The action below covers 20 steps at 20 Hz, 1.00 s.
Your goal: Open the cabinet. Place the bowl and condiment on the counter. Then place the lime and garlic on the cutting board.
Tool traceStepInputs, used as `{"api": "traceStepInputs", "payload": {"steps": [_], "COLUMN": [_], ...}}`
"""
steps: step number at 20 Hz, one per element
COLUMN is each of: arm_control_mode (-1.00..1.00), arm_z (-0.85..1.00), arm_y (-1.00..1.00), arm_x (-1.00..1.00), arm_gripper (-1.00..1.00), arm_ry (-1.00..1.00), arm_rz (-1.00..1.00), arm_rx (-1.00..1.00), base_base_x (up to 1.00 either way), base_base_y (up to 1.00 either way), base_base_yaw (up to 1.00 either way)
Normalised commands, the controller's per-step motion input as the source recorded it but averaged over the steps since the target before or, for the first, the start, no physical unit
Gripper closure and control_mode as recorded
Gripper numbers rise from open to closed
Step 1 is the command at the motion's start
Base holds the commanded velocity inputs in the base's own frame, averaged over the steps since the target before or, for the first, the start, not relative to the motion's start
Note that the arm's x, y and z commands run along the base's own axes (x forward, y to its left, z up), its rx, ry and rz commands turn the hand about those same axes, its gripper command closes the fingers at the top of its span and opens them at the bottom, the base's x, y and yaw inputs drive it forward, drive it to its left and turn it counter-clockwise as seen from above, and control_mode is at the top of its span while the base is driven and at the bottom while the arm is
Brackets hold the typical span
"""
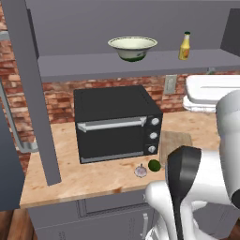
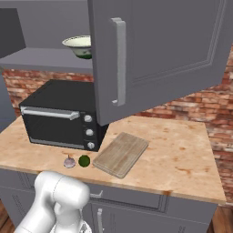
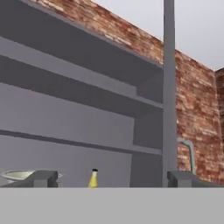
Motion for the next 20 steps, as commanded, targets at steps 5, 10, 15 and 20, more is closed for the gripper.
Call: {"api": "traceStepInputs", "payload": {"steps": [5,10,15,20], "arm_control_mode": [-1.0,-1.0,-1.0,-1.0], "arm_z": [-0.07,-0.08,0.0,0.0], "arm_y": [0.03,-0.09,-0.22,-0.47], "arm_x": [0.41,0.38,0.29,0.12], "arm_gripper": [-1.0,-1.0,-1.0,-1.0], "arm_ry": [0.12,0.16,0.09,0.0], "arm_rz": [-0.34,-0.3,-0.23,-0.14], "arm_rx": [-0.05,0.0,0.0,0.0], "base_base_x": [0.0,0.0,0.0,0.0], "base_base_y": [0.0,0.0,0.0,0.0], "base_base_yaw": [0.0,0.0,0.0,0.0]}}
